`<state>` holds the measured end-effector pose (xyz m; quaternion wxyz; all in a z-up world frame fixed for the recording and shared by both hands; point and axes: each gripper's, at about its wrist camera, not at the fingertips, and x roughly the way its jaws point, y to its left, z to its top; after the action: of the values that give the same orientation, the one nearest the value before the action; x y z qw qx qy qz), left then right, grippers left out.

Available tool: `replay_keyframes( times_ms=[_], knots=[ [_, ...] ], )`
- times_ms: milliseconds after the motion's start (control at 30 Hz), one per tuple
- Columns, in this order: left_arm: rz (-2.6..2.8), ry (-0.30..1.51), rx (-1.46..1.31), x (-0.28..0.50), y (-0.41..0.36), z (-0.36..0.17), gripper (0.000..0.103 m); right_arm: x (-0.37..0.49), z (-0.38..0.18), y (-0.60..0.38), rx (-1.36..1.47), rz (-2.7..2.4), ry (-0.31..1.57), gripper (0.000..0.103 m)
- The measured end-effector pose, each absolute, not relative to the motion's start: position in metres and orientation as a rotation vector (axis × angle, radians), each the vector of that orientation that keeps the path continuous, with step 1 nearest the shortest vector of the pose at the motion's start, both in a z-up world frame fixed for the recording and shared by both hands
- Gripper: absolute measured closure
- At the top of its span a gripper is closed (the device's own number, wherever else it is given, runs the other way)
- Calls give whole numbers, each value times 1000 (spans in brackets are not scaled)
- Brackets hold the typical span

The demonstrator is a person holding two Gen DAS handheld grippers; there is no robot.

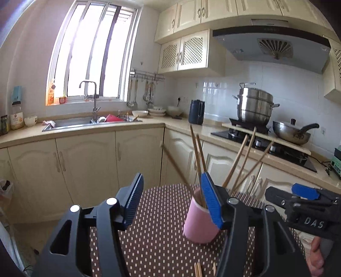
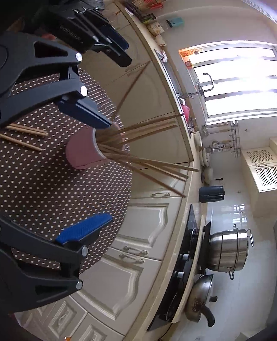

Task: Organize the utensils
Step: 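Withdraw both open grippers from the cup toward the loose chopsticks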

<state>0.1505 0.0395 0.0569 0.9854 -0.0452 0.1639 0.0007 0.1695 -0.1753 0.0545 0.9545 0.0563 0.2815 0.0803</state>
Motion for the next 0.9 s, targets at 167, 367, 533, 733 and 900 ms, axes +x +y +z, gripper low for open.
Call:
replay_keyframes(
  times_ms=[167, 367, 533, 733, 900],
  knots=[
    [-3, 389, -89, 139, 42, 36, 47, 159, 38, -176, 123, 144, 614, 12],
    [-5, 447, -91, 130, 45, 16, 46, 148, 11, -173, 74, 106, 632, 12],
    [2, 505, -95, 126, 47, 0, 45, 143, -12, -175, 141, 89, 650, 12],
    [21, 582, -66, 121, 48, -20, 45, 132, -32, -169, 154, 41, 675, 12],
    [16, 657, -76, 118, 52, -39, 45, 132, -46, -160, 160, 90, 763, 12]
  ],
)
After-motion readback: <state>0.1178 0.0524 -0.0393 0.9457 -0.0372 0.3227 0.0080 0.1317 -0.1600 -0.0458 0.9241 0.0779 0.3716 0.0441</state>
